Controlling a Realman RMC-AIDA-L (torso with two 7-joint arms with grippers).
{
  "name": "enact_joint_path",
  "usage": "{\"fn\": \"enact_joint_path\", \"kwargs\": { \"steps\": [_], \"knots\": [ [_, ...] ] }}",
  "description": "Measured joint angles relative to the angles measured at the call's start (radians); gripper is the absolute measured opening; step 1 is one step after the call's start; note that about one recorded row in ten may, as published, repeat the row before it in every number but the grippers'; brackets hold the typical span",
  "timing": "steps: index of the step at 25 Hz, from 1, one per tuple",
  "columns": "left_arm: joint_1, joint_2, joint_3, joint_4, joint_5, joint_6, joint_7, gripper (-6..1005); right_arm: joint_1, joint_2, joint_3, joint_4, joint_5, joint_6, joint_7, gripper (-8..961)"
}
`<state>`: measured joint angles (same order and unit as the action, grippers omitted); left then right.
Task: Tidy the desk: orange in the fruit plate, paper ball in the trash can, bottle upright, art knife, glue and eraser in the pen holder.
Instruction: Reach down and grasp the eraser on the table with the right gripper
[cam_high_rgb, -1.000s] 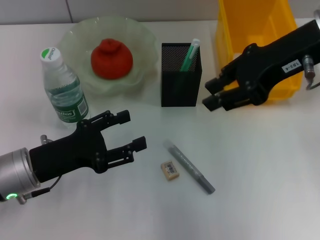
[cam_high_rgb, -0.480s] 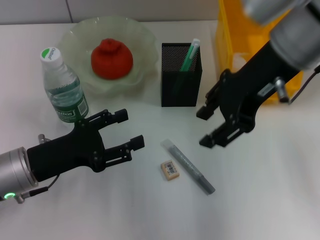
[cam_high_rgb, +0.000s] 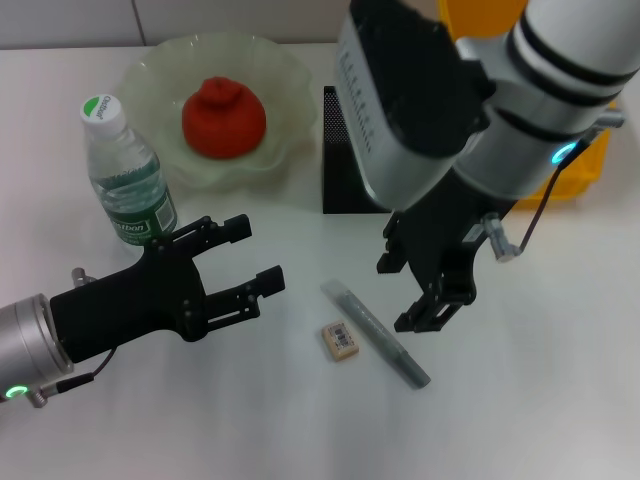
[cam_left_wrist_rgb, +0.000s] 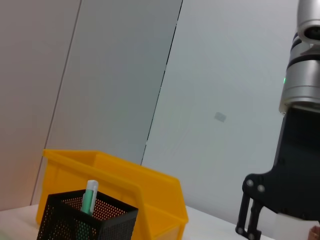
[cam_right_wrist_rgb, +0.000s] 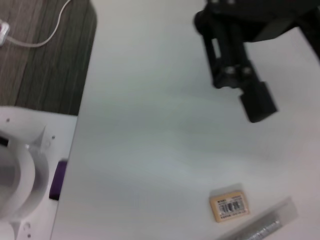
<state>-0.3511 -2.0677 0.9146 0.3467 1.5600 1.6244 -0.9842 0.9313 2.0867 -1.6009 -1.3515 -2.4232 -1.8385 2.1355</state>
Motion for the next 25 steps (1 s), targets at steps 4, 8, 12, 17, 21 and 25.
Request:
{"fn": "enact_joint_path", "kwargs": {
  "steps": [4, 8, 12, 17, 21, 25],
  "knots": [
    [0.003, 0.000, 0.000, 0.001, 0.000, -0.001, 0.000, 800, -0.001, 0.004, -0.074, 0.009, 0.003, 0.041, -0.007, 610],
    [0.003, 0.000, 0.000, 0.001, 0.000, -0.001, 0.001, 800, -0.023, 0.006, -0.172, 0.015, 0.005, 0.119, -0.012, 607],
    [0.003, -0.002, 0.000, 0.002, 0.000, -0.001, 0.001, 800, -0.034, 0.006, -0.206, 0.023, 0.023, 0.157, -0.019, 607],
    [0.005, 0.000, 0.000, 0.002, 0.000, -0.001, 0.003, 800, -0.050, 0.006, -0.214, 0.027, 0.044, 0.198, -0.025, 606],
    [0.017, 0.001, 0.000, 0.002, 0.000, -0.002, 0.038, 800, -0.061, 0.006, -0.215, 0.033, 0.050, 0.218, -0.027, 606],
    [0.031, 0.003, -0.001, 0.001, 0.000, -0.001, 0.053, 800, -0.059, 0.006, -0.216, 0.052, 0.057, 0.226, -0.027, 606]
  ]
}}
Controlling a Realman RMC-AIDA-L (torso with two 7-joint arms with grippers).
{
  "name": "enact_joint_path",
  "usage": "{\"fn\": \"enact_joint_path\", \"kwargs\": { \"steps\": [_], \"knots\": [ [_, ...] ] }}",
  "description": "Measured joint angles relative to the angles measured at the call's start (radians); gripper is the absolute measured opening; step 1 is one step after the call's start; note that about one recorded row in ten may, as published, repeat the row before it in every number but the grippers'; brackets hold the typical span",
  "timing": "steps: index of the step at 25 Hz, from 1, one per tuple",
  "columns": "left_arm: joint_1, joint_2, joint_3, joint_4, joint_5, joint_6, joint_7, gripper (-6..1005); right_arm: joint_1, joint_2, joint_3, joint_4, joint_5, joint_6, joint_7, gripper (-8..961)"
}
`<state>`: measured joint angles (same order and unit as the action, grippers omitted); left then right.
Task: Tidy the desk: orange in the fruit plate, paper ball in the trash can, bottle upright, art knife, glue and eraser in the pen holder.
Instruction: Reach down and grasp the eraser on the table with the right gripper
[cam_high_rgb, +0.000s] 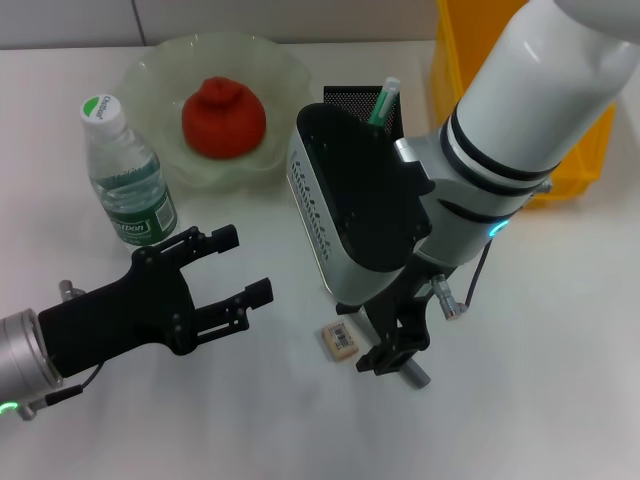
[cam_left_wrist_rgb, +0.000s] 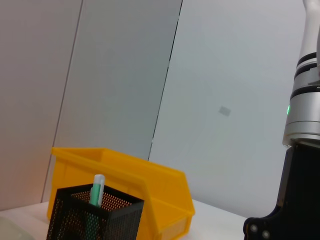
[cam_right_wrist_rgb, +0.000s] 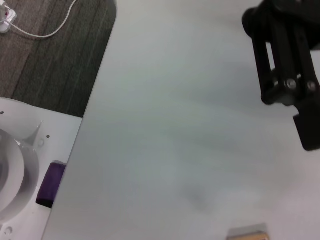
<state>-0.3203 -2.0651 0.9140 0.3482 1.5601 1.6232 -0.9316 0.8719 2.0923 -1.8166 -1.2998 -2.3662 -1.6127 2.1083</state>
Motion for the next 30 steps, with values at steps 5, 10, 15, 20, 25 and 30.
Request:
{"fn": "enact_joint_path", "kwargs": {
  "steps": [5, 10, 15, 20, 25, 30],
  "knots": [
    [0.014, 0.002, -0.001, 0.000, 0.000, -0.003, 0.000, 800, 0.007, 0.000, -0.006, 0.049, 0.001, 0.031, 0.000, 607],
    [0.015, 0.002, -0.001, -0.004, 0.000, -0.006, 0.001, 800, 0.003, 0.000, -0.034, 0.062, 0.001, 0.084, 0.000, 607],
    [0.015, 0.001, -0.001, -0.003, 0.002, -0.006, 0.001, 800, 0.003, 0.000, -0.077, 0.090, 0.012, 0.124, 0.000, 606],
    [0.015, -0.001, -0.001, -0.001, 0.002, -0.008, 0.001, 800, 0.002, 0.000, -0.105, 0.120, 0.014, 0.162, 0.000, 606],
    [0.015, -0.001, -0.001, -0.001, 0.002, -0.008, 0.001, 800, 0.001, 0.000, -0.115, 0.136, 0.014, 0.190, 0.000, 606],
    [0.015, -0.001, -0.001, -0.003, 0.002, -0.008, 0.001, 800, -0.001, 0.000, -0.119, 0.153, 0.014, 0.217, -0.007, 606]
  ]
}}
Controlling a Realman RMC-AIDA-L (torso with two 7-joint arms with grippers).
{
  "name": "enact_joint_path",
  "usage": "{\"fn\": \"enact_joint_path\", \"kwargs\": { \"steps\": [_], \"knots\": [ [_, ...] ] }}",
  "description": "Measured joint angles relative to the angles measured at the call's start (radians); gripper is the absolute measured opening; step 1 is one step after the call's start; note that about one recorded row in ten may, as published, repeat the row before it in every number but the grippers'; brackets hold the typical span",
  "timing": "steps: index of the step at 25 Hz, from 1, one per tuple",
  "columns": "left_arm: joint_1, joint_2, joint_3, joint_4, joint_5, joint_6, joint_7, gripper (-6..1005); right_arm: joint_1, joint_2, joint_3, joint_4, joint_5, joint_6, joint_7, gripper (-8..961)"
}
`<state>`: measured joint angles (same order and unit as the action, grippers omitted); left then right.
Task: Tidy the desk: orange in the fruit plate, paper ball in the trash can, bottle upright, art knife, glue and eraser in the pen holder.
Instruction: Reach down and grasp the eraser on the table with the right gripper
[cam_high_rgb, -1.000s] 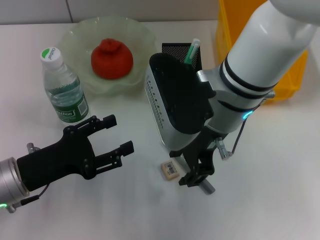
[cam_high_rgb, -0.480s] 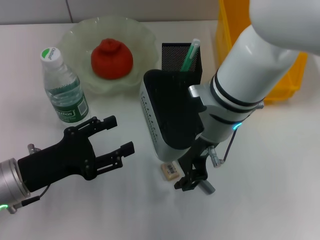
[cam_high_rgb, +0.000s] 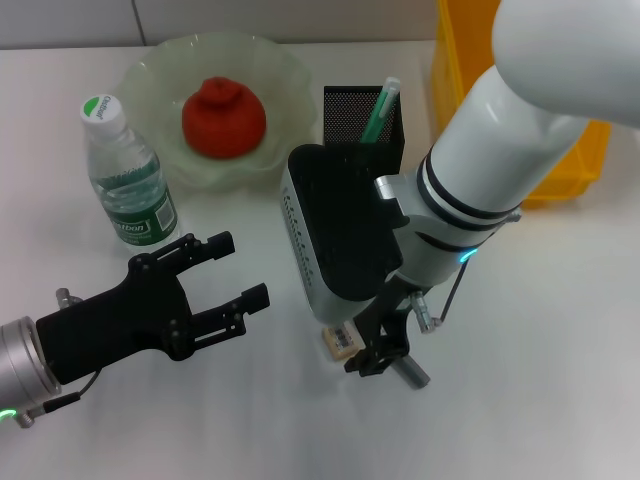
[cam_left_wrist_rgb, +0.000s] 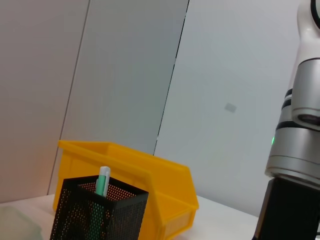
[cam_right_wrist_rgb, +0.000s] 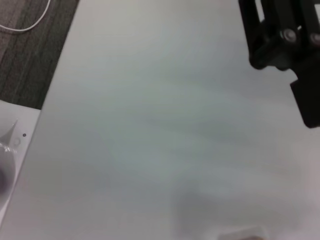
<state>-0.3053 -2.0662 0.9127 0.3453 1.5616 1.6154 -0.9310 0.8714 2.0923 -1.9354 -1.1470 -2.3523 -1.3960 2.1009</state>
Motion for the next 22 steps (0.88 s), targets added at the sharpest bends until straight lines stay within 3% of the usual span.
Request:
{"fn": "enact_joint_path", "kwargs": {
  "steps": [22],
  "knots": [
    [0.000, -0.001, 0.000, -0.003, 0.000, 0.006, 0.000, 800, -0.004, 0.000, -0.042, 0.064, 0.036, 0.109, -0.014, 606]
  ]
}}
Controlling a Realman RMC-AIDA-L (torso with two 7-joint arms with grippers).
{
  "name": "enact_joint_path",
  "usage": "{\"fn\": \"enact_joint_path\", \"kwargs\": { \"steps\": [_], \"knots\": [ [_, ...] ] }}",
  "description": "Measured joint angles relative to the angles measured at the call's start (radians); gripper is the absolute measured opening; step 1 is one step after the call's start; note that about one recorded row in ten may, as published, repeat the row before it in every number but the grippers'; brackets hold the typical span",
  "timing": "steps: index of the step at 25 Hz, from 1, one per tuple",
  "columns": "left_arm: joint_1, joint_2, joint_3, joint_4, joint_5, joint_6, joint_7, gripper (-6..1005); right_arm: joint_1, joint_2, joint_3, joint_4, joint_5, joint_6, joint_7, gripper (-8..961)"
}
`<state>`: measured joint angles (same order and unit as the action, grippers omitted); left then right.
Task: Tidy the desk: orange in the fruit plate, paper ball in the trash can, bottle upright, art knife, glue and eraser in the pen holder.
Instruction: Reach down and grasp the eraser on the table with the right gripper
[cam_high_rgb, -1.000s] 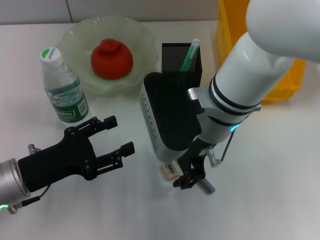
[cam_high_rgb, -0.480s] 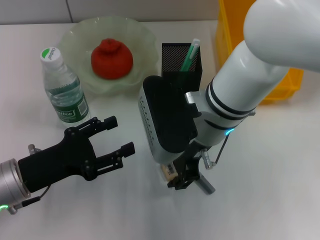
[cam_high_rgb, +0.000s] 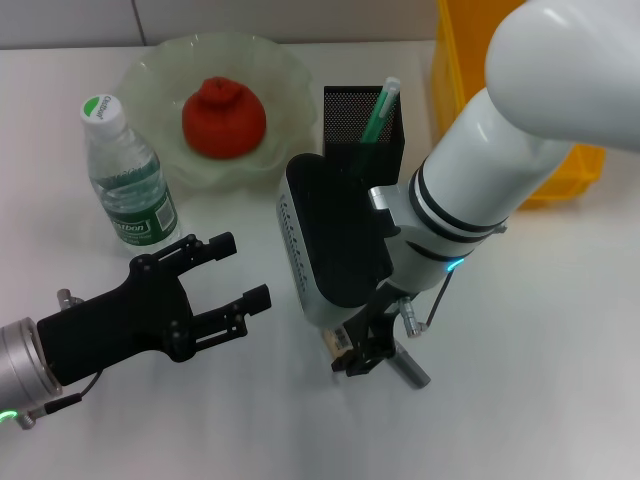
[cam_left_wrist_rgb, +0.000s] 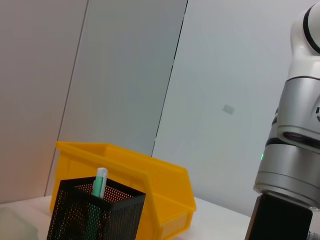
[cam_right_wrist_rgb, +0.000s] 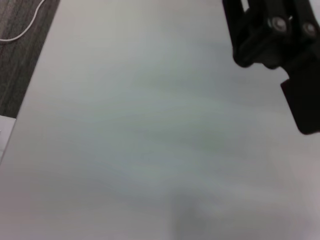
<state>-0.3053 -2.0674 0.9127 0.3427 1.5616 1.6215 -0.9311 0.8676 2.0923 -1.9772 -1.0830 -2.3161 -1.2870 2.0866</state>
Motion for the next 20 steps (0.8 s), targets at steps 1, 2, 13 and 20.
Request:
{"fn": "enact_joint_path", "kwargs": {
  "steps": [1, 2, 13, 20],
  "knots": [
    [0.000, 0.000, 0.000, 0.000, 0.000, 0.000, 0.000, 800, 0.000, 0.000, -0.001, 0.002, 0.000, 0.003, 0.000, 606],
    [0.000, 0.000, 0.000, 0.000, 0.000, 0.000, 0.000, 800, 0.000, 0.000, -0.003, 0.004, 0.000, 0.008, 0.000, 606],
    [-0.002, 0.000, 0.000, -0.001, 0.000, 0.002, 0.000, 800, -0.001, 0.000, -0.009, 0.017, 0.003, 0.024, 0.000, 601],
    [-0.003, 0.000, 0.000, -0.001, 0.000, 0.001, 0.000, 800, -0.004, 0.000, -0.011, 0.019, 0.003, 0.024, -0.001, 597]
  ]
}}
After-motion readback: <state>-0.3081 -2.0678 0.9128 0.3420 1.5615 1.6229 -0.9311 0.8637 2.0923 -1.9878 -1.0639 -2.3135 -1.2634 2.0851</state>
